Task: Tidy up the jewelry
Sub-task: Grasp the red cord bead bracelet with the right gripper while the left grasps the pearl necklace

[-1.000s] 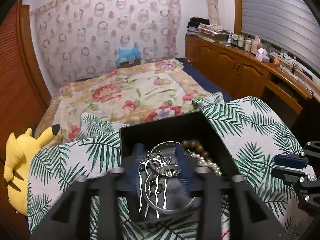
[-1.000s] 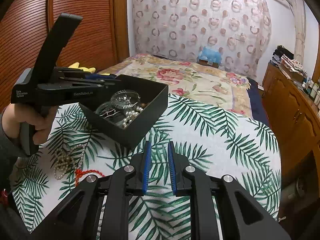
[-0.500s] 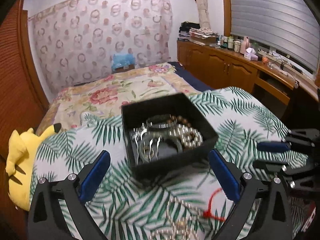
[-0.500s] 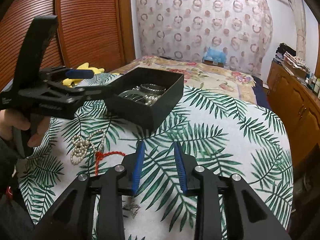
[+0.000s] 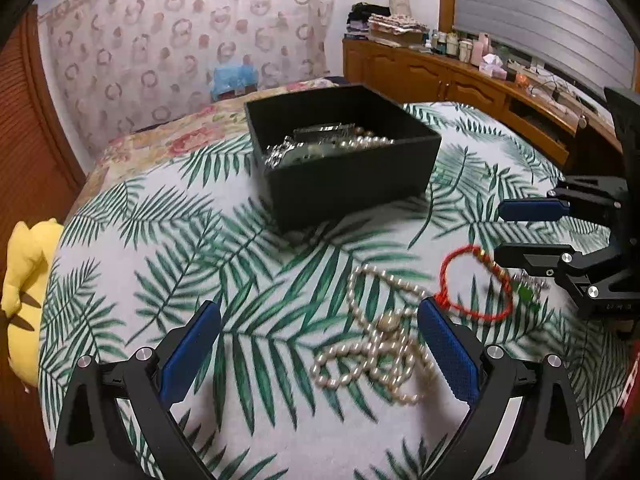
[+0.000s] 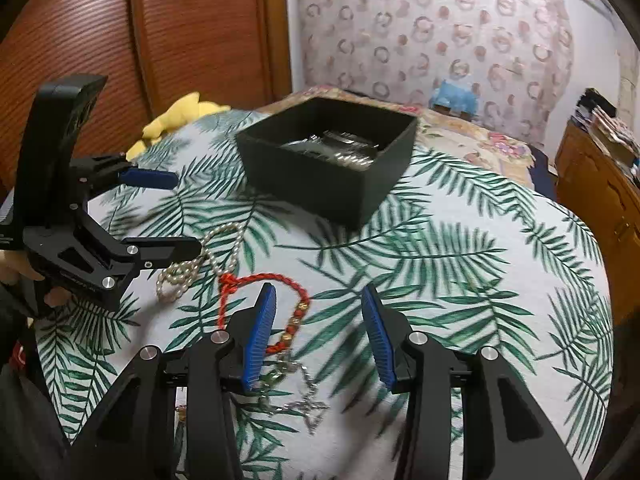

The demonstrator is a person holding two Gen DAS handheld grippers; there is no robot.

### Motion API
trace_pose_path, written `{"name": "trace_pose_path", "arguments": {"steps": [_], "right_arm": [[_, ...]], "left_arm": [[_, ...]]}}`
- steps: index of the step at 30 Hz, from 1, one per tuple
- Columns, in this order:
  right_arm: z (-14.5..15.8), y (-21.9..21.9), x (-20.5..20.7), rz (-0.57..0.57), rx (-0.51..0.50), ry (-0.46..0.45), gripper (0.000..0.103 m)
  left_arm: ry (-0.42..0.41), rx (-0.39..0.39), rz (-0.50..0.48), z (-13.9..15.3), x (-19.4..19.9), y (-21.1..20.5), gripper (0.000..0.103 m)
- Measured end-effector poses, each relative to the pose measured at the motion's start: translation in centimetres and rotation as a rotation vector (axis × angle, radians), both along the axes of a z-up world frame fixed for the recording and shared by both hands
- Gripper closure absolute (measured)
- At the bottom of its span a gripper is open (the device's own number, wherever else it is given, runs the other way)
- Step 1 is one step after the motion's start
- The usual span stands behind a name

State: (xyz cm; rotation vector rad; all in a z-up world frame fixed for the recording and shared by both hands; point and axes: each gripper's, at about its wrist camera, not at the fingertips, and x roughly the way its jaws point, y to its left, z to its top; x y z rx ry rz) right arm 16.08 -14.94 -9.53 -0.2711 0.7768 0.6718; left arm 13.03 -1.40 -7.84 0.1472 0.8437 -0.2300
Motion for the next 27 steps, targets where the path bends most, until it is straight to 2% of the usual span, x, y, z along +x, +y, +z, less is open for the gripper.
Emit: {"name": "trace_pose_path", "arguments": {"steps": [2, 5, 9, 12, 15, 24, 27], "right_arm": [[-0.4, 0.8, 0.0, 0.023, -0.022, 0.016, 0.059], [-1.0, 1.4, 0.2, 0.033, -0.062, 0.029, 0.077], [-1.0, 1.2, 0.4, 0.021, -0.070, 0.021, 0.083], [-1.1, 1.4, 0.4, 0.022, -0.072, 0.015, 0.083], [-1.1, 1.3, 0.3, 0.022, -0.074, 0.013, 0.083], [-1.2, 1.3, 0.3, 0.022, -0.072, 0.015, 0.083], [-1.1, 1.3, 0.3, 0.022, -0.070, 0.016, 0.083]], "left_arm": [[0.014, -0.010, -0.002, -0.3, -0.4, 0.4, 0.008], [0.037, -0.014, -0.008, -0.8, -0.6, 0.6, 0.008], [0.064, -0.029, -0.029, -1.3, -0.6, 0.6, 0.008], [0.057, 0.023, -0.032, -1.4, -0.9, 0.1, 0.007], [0.071, 0.001, -0.019, -1.5, -1.0, 0.4, 0.007], [0.093, 0.009, -0.027, -1.4, -2.3, 0.8, 0.008], [0.084, -0.033, -0.036, -1.2, -2.9, 1.1, 0.008]]}}
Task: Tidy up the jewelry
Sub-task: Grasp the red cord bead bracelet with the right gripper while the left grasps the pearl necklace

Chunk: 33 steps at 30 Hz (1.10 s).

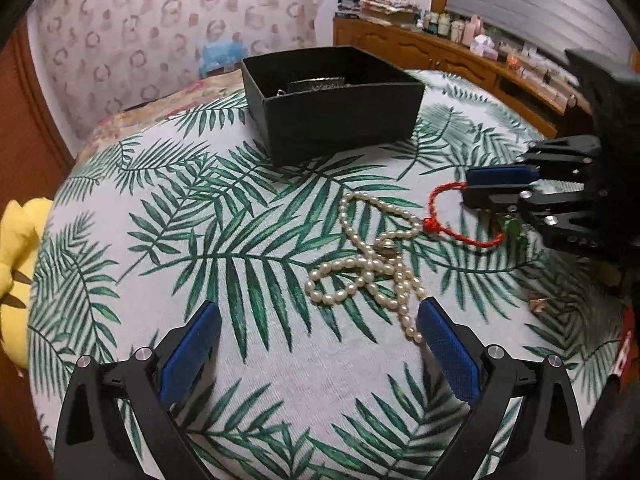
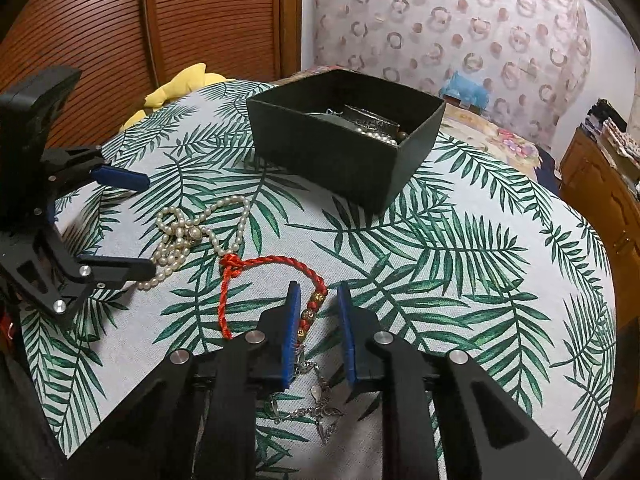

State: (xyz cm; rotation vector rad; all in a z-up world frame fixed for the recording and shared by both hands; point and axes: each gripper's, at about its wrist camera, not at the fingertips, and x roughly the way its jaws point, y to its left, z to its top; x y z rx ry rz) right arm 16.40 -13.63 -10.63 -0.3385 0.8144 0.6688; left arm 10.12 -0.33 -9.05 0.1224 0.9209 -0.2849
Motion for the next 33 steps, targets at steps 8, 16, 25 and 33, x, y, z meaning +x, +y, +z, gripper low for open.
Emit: {"name": "trace_pose_path", "arguments": {"steps": [8, 16, 25, 33], "right_arm": [[0.0, 0.0, 0.0, 0.000, 0.000, 0.000, 0.083], [0.0, 0.0, 0.0, 0.000, 0.000, 0.000, 0.082], [0.0, 0.0, 0.0, 0.000, 0.000, -0.001, 0.082], [0.0, -0.1, 0.0, 0.000, 0.000, -0.002, 0.082]], "left_arm": [[-0.031, -0.064, 0.001, 1.4, -0.1, 0.5, 0.063], [-0.014, -0.057, 0.001, 0.9, 1.0, 0.7, 0.086], [-0.009, -0.034, 0.008, 0.7, 1.7, 0.9, 0.091], [-0.001, 0.034, -0.051, 0.7, 2.1, -0.6, 0.094]]}}
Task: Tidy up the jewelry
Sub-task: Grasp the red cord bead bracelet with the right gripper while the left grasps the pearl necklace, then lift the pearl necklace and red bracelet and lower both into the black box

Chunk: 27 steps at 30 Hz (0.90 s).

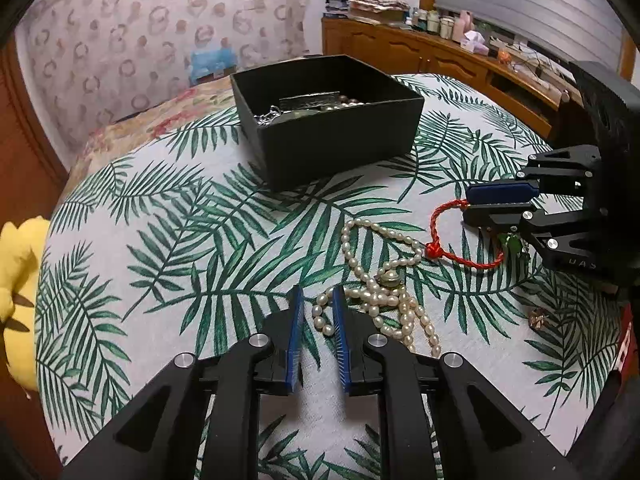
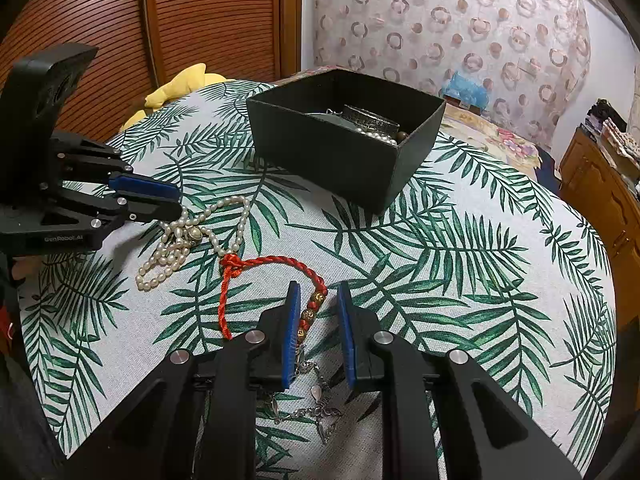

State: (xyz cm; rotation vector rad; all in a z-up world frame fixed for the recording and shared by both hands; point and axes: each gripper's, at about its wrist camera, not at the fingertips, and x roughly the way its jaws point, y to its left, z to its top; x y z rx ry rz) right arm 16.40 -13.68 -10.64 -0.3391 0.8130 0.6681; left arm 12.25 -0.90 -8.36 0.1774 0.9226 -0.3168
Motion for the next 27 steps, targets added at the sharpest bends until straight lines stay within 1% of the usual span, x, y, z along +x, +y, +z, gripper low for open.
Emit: {"name": "trace_pose_path", "arguments": {"steps": [1, 4, 5, 7, 12, 14, 23, 27], "right_arm": [[0.0, 0.0, 0.0, 0.000, 0.000, 0.000, 0.082], [0.0, 0.0, 0.0, 0.000, -0.001, -0.001, 0.082], [0.0, 0.0, 0.0, 0.001, -0.001, -0.001, 0.085], [0.1, 0.1, -0.1, 0.007, -0.003, -0.002, 0.095], [0.5, 0.2, 0.0, 0.008, -0.012, -0.008, 0.095], [1.1, 0.1, 0.0, 0.005, -0.007, -0.021, 0.095], [6.6, -0.3, 0.2, -0.011, 0.034, -0.116, 0.095], [8.7, -0.4, 0.6, -0.021, 0.044, -0.144, 0.095]], "left_arm": [[0.001, -0.007, -0.007, 0.0, 0.0, -0.1, 0.099], [-0.018, -0.002, 0.005, 0.1, -0.1, -0.2, 0.099], [-0.028, -0.009, 0.012, 0.2, -0.2, -0.2, 0.099], [-0.068, -0.038, 0.029, 1.2, -0.7, 0.1, 0.099], [-0.155, -0.076, 0.038, 4.2, -1.7, 0.2, 0.099], [-0.183, -0.084, 0.034, 5.3, -2.0, 0.0, 0.099], [-0.318, -0.135, 0.036, 11.1, -2.2, -0.2, 0.099], [-0.361, -0.163, 0.043, 13.2, -1.8, -0.1, 0.099]]}}
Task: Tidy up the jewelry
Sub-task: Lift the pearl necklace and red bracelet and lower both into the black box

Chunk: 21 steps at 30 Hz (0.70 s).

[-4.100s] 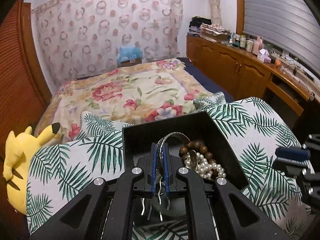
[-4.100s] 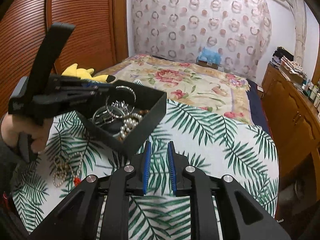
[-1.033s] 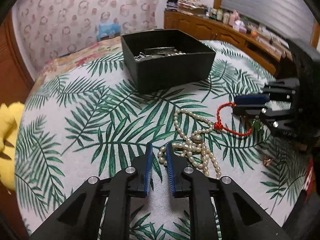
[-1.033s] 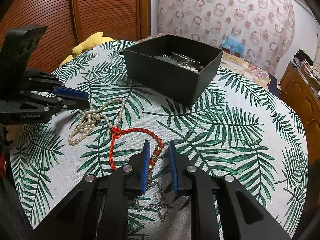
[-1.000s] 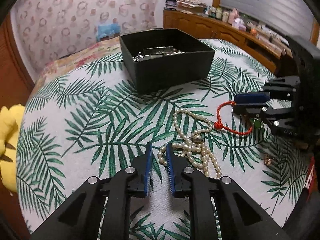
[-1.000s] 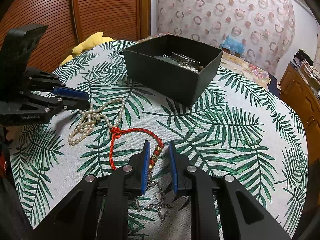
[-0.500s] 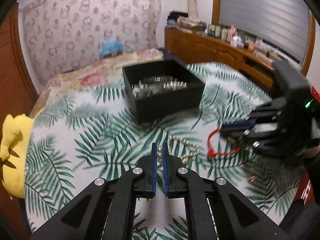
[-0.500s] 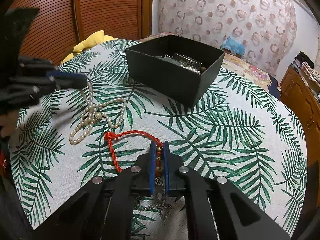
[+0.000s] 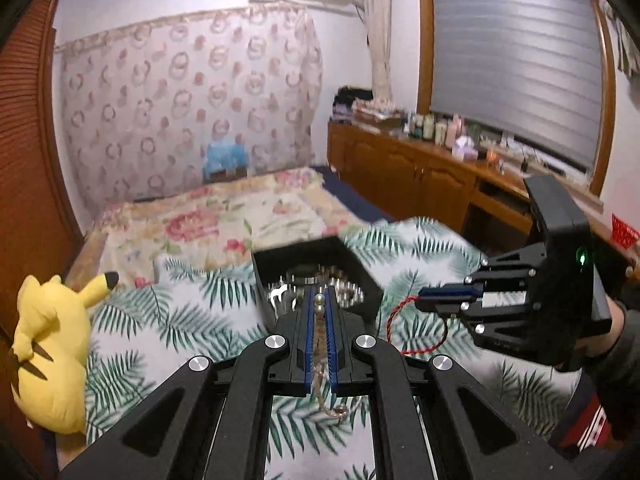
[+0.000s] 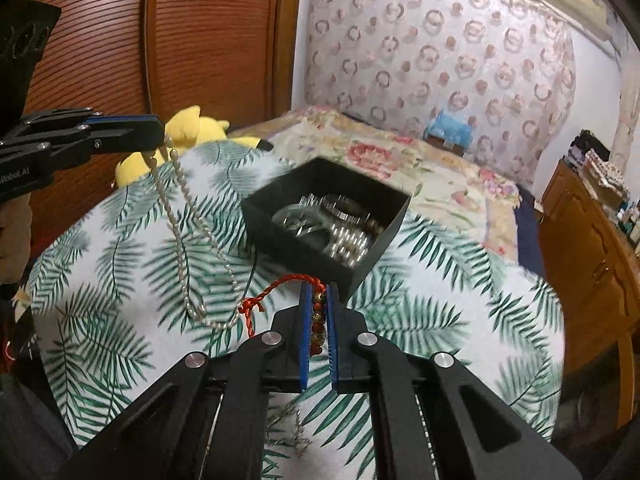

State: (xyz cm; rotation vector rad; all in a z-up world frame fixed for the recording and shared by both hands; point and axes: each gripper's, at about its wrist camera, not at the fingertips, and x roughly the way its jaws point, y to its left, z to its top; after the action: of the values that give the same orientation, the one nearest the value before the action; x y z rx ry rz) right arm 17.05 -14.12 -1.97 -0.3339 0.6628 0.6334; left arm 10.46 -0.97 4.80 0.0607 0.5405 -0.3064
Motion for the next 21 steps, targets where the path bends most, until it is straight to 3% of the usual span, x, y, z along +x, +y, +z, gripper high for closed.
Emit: {"name": "trace_pose_path", "arguments": {"steps": [21], "right_arm": [[6.1, -2.0, 1.3, -0.081, 0.035, -0.068, 0.095]], "left_arm": [[-0.085, -0.041, 0.030, 7.4, 1.5, 0.2, 0.099]]}}
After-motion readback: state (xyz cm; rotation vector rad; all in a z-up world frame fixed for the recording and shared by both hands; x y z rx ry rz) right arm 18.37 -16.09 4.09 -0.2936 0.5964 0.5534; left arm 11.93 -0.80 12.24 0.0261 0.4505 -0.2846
